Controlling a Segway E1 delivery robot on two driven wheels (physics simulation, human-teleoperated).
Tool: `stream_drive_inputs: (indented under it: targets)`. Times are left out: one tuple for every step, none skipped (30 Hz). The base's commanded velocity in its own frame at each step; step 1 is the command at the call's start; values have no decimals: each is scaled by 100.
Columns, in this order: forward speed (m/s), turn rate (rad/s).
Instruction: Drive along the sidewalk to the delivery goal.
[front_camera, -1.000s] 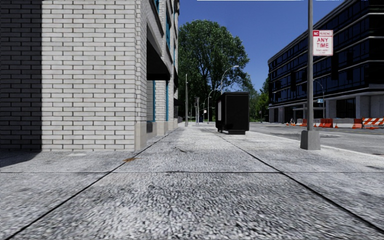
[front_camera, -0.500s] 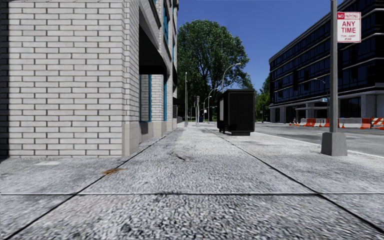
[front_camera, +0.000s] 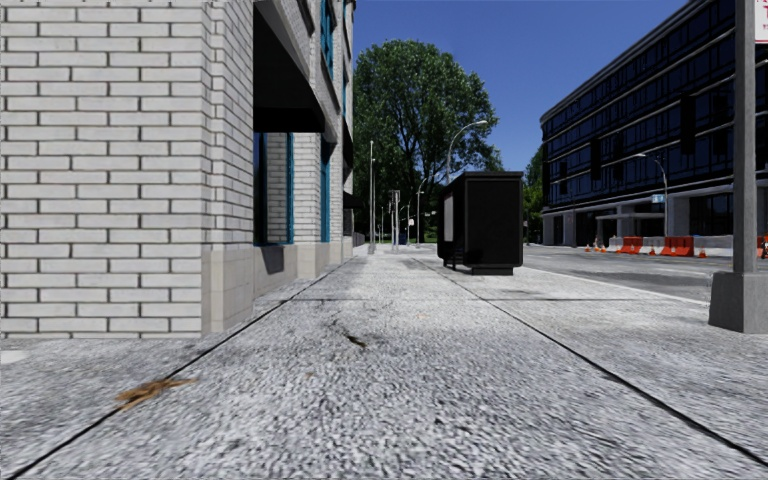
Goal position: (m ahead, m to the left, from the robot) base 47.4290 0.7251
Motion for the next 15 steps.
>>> stream_drive_inputs:
  targets:
    - [200, 0]
    - [200, 0]
    - [200, 0]
    - [200, 0]
    - [200, 0]
    - [200, 0]
    - [200, 0]
    - [200, 0]
    - [200, 0]
    - [200, 0]
    - [200, 0]
    - [200, 0]
    - [200, 0]
    - [200, 0]
    - [200, 0]
